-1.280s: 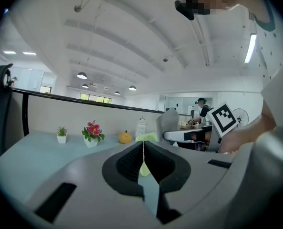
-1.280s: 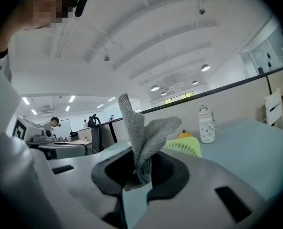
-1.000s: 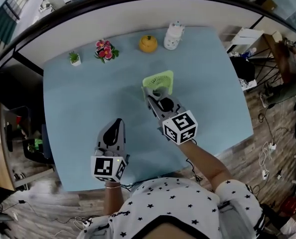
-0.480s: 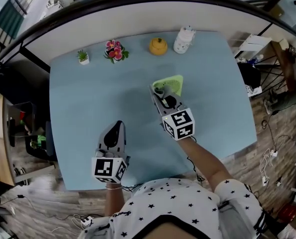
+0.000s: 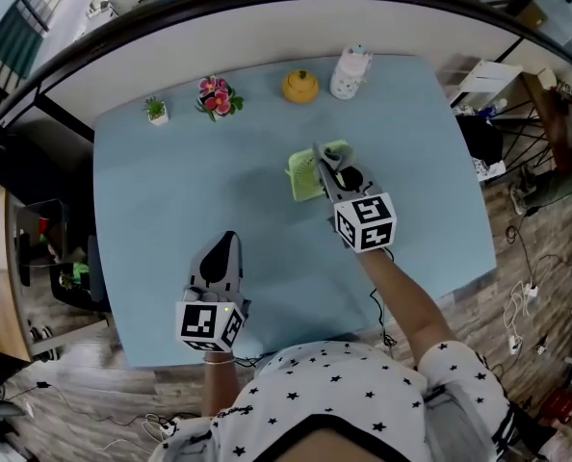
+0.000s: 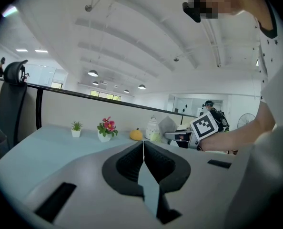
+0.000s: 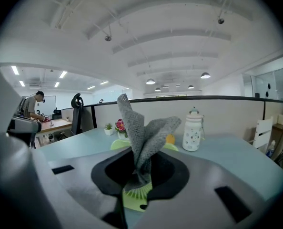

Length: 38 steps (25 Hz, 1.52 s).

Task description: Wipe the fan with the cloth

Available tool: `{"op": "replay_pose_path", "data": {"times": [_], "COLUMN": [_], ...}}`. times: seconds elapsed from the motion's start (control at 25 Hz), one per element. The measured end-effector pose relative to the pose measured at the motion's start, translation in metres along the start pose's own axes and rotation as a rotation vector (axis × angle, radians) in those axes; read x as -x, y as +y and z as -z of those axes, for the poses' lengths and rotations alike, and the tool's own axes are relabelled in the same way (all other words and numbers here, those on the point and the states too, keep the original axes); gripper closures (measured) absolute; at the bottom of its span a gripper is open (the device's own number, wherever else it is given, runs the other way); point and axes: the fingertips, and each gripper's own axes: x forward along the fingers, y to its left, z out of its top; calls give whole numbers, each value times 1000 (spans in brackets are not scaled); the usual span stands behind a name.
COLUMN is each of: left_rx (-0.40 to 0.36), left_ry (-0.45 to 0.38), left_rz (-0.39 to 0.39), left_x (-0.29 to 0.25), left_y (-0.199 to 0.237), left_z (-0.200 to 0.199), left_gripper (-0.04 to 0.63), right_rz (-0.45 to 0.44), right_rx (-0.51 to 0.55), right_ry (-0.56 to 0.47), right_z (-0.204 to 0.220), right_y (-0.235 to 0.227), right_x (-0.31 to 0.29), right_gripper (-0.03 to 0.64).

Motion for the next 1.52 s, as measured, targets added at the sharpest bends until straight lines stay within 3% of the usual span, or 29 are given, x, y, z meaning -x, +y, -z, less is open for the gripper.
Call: {"op": "replay_pose_path", "data": {"times": [0.36, 0.56, 0.8, 0.92, 1.08, 1.28, 1.52], "left_rx": [-13, -17, -20, -22, -17, 1, 11], "left_ry": [6, 12, 11, 10, -4, -15, -13], "left_rz": [11, 15, 7, 9, 16, 17, 7], "left_x": [3, 5, 8, 9, 9, 12, 15], "left_y": [-7, -12, -14, -14, -15, -12, 1], "left_z": [-1, 0, -1, -2, -5, -6, -2], "left_gripper": [565, 565, 565, 565, 565, 565, 565], "right_rz": [119, 131, 133, 113, 18, -74, -88], "right_rx": [-30, -74, -78, -65, 2, 45, 62], "right_ry": [44, 75, 55, 15, -23, 8, 55], "right_z": [22, 40, 34, 20, 5, 16, 34], "right_y": [-55, -62, -62, -50, -6, 43, 64], "right_x": [14, 14, 17, 20, 17, 2, -12], "right_gripper": [571, 571, 571, 571, 571, 571, 571]}}
